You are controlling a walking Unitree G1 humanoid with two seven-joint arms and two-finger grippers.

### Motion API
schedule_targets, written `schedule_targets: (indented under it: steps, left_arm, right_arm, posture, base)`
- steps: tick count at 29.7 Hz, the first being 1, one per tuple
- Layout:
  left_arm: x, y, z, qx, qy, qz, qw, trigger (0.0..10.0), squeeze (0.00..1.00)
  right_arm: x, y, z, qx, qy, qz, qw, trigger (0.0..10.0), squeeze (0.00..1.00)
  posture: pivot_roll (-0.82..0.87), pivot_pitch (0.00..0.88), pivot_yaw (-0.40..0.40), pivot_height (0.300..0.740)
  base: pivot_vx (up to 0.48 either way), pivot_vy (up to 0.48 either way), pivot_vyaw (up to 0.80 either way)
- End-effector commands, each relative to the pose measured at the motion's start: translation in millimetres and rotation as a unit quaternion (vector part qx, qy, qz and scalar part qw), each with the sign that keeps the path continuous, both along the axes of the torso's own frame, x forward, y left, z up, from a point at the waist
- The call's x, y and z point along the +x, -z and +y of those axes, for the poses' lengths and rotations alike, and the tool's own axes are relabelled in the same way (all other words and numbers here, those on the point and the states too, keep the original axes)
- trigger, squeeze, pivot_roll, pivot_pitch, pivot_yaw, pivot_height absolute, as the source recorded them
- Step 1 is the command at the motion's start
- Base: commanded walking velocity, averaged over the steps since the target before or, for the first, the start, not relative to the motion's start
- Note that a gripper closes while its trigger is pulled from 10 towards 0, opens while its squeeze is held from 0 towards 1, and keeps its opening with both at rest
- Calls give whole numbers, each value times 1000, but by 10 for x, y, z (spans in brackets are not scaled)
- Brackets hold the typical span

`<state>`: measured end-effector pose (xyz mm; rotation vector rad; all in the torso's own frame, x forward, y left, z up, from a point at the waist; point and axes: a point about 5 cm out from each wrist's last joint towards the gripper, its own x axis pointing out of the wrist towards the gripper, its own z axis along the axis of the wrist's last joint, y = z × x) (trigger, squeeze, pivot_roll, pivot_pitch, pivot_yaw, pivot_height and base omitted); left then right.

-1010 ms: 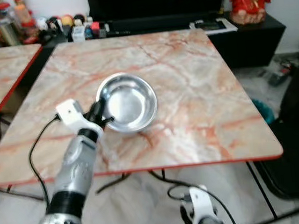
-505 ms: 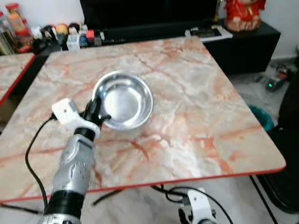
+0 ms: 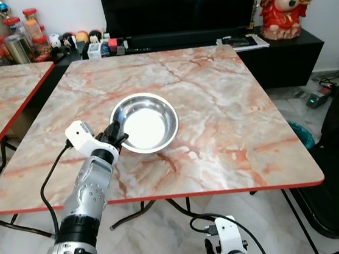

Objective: Setting the table

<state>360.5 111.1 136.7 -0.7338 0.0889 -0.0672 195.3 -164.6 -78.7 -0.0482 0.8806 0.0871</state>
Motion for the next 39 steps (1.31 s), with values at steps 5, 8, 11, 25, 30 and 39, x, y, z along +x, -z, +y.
schedule_targets:
  steps: [5, 8, 11, 25, 30, 39]
  left_arm:
    - [29, 14, -86, -8, 26, 37, 999, 10000, 0]
    - [22, 52, -81, -19, 17, 52, 998, 10000, 0]
    - [4, 137, -52, -7, 15, 82, 996, 10000, 0]
    - [-37, 230, -37, -14, 7, 117, 993, 10000, 0]
    - [-41, 234, -23, -14, 6, 120, 993, 10000, 0]
    - [-55, 229, 2, -10, 5, 119, 993, 10000, 1000]
  right_arm:
    - [21, -9, 11, 0, -6, 0, 1000, 10000, 0]
    - [19, -8, 12, -1, -8, 1, 1000, 10000, 0]
    - [15, -5, 16, -1, -9, 3, 1000, 10000, 0]
    - [20, -7, 22, -1, -12, 3, 1000, 10000, 0]
    - [18, -5, 21, -1, -11, 3, 1000, 10000, 0]
    - [19, -6, 23, -2, -13, 3, 1000, 10000, 0]
  posture:
    - [-15, 0, 8, 740]
    - [-14, 0, 6, 740]
    - [-13, 0, 5, 740]
    - [-10, 0, 3, 740]
    - [-10, 0, 4, 740]
    - [-6, 0, 1, 740]
  base:
    - [0, 0, 0]
    - [0, 0, 0]
    - [0, 0, 0]
    - [0, 0, 0]
    - [0, 0, 0]
    - [0, 0, 0]
